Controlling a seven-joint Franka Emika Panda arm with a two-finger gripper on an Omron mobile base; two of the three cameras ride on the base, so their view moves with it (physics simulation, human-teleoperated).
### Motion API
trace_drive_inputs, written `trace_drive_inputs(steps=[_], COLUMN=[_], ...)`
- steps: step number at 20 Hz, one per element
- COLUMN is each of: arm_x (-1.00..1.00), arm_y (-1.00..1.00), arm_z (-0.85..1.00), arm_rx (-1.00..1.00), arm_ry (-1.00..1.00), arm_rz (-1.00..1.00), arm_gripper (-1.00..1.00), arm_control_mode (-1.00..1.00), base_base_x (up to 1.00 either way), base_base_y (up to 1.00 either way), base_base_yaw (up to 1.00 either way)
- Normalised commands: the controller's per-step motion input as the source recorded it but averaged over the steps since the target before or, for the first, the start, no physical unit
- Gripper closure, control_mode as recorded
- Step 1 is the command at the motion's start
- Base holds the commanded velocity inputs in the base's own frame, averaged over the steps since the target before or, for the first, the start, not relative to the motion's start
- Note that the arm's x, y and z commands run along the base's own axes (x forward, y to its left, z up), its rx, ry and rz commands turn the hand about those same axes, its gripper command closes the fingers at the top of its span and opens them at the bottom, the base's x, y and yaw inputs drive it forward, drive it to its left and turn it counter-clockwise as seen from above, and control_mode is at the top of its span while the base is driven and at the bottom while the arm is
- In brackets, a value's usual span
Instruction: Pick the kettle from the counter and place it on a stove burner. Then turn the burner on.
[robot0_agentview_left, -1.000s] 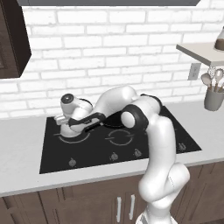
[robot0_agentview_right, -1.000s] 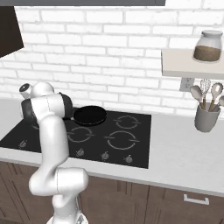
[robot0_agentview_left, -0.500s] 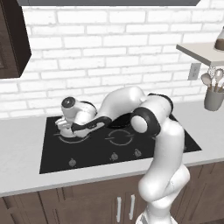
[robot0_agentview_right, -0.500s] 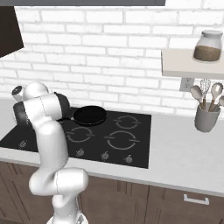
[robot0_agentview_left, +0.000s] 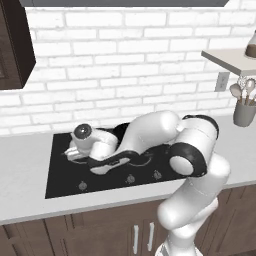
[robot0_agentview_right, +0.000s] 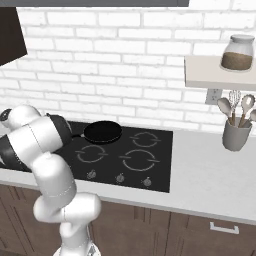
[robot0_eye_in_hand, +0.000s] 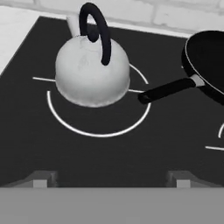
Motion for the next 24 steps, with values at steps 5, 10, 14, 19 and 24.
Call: trace_drive_inputs(steps=[5, 10, 14, 19, 24], arm_x=[-0.4, -0.22, -0.08, 0.0, -0.09], arm_y=[0.0, 0.0, 0.0, 0.05, 0.33], arm_z=[0.06, 0.03, 0.12, 0.27, 0.11], arm_rx=[0.33, 0.26, 0.1, 0.01, -0.04], arm_ry=[0.19, 0.3, 0.29, 0.32, 0.24], arm_rz=[-0.13, -0.11, -0.03, 0.0, 0.0], arm_gripper=[-1.0, -1.0, -1.0, -1.0, -1.0], arm_control_mode=[-1.0, -1.0, -1.0, -1.0, -1.0], base_base_x=[0.0, 0.0, 0.0, 0.0, 0.0], base_base_y=[0.0, 0.0, 0.0, 0.0, 0.0], base_base_yaw=[0.0, 0.0, 0.0, 0.0, 0.0])
